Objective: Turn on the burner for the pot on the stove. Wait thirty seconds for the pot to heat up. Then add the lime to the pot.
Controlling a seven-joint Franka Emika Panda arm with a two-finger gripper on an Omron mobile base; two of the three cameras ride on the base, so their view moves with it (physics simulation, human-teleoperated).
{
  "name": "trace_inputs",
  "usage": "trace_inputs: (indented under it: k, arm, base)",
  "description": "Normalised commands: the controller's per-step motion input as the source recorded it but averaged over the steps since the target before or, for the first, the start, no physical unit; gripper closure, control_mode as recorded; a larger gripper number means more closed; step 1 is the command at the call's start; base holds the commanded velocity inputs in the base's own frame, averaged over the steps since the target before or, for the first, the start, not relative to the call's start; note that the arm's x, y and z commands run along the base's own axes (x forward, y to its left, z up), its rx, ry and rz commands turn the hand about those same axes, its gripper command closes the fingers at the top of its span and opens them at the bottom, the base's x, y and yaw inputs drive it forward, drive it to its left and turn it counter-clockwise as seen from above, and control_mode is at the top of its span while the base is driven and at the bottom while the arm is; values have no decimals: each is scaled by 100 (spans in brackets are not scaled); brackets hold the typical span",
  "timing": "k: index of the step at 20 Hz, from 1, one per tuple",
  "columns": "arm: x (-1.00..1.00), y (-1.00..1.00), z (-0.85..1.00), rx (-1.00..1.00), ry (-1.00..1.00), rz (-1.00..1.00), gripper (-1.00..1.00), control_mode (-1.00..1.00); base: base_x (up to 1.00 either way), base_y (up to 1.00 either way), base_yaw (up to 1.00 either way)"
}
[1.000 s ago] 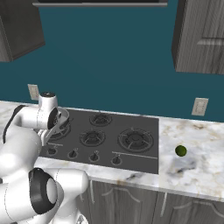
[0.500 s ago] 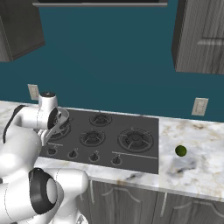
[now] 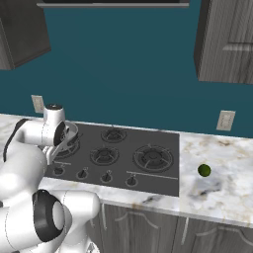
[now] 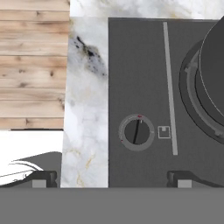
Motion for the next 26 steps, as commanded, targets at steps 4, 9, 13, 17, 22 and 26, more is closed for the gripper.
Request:
trace_inputs:
  k: [4, 9, 13, 17, 22, 26]
  arm:
    - [0, 0, 0, 0, 0, 0, -100, -100]
    - [0, 0, 0, 0, 0, 0, -100, -100]
    - [0, 0, 0, 0, 0, 0, -100, -100]
    - [0, 0, 0, 0, 0, 0, -100, -100]
    - [0, 0, 0, 0, 0, 0, -100, -100]
    - [0, 0, 0, 0, 0, 0, -100, -100]
  base:
    - [0, 0, 0]
    - [0, 0, 0]
    - [0, 0, 0]
    - [0, 0, 0]
    - [0, 0, 0]
    - [0, 0, 0]
